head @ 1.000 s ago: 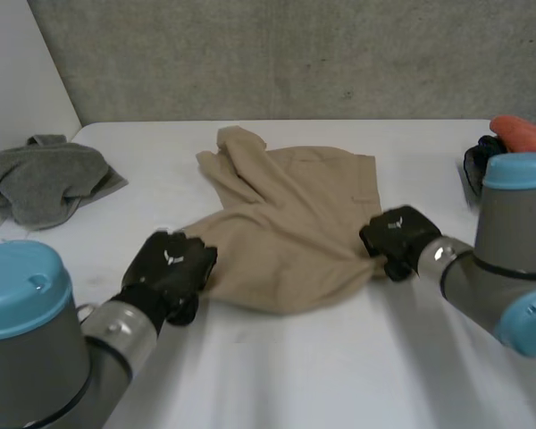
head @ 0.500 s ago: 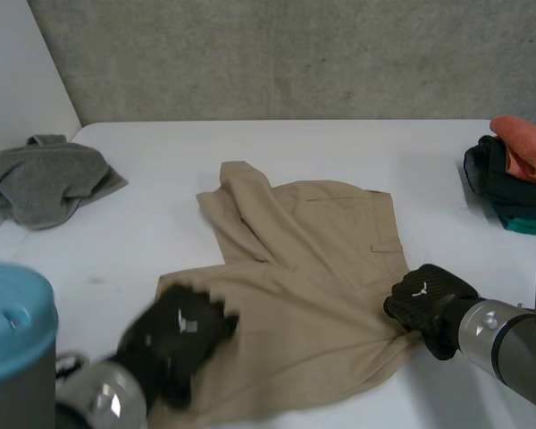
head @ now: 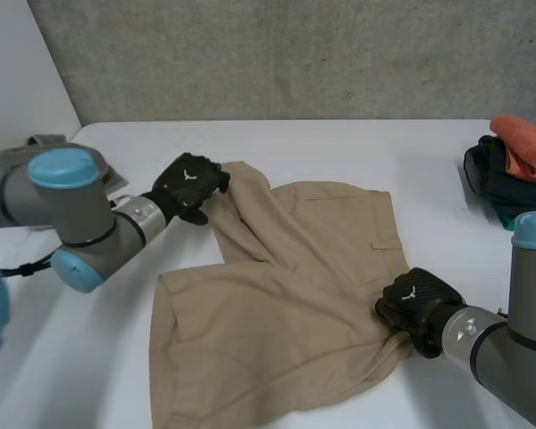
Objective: Fold the laundry.
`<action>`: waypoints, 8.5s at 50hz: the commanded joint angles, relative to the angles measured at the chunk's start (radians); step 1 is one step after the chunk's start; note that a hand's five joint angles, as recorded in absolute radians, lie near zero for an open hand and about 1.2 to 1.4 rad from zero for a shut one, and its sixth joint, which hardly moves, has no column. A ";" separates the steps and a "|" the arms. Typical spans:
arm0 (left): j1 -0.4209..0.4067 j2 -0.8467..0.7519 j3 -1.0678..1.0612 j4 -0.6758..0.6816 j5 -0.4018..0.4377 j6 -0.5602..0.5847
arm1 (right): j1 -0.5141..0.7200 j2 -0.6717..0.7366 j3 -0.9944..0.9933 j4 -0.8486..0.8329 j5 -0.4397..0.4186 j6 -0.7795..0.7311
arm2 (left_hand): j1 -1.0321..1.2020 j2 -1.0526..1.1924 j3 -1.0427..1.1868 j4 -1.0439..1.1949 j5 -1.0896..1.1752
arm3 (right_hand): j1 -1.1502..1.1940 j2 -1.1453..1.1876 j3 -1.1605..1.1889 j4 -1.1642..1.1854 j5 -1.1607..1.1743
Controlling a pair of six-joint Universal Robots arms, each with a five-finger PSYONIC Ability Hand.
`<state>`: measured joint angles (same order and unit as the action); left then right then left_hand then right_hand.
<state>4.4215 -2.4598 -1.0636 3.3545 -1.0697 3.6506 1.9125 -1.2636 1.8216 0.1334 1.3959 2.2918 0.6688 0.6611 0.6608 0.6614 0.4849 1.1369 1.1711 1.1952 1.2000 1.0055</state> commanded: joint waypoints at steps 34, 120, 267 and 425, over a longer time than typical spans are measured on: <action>-0.054 0.169 -0.176 -0.046 -0.609 0.148 | 0.025 0.030 -0.022 -0.084 0.003 0.127 | -0.282 -0.274 -0.274 -0.275 -0.273 | 0.259 0.225 0.201 0.196 0.216; -0.234 0.307 -0.232 0.029 -0.535 0.080 | 0.039 0.194 -0.431 -0.205 0.150 0.089 | 0.727 0.735 0.735 0.735 0.737 | 0.259 0.225 0.201 0.196 0.216; -0.320 0.125 -0.030 -0.376 -0.541 -0.213 | 0.085 0.417 -0.708 0.100 -0.023 0.587 | -0.464 -0.456 -0.456 -0.457 -0.455 | -0.570 -0.604 -0.628 -0.633 -0.613; -0.363 0.524 0.033 -0.184 -0.128 -0.360 | -1.011 0.118 -0.709 -0.273 -0.039 0.304 | -0.455 -0.448 -0.447 -0.448 -0.446 | -0.962 -0.997 -1.021 -1.025 -1.006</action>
<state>4.0658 -1.9382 -1.0436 3.1688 -1.1999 3.2914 0.9150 -1.0958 1.1492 -0.0976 1.1322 2.7720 0.1877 0.2083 0.2144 0.2043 0.0489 0.2259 0.2162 0.2074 0.2128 0.0439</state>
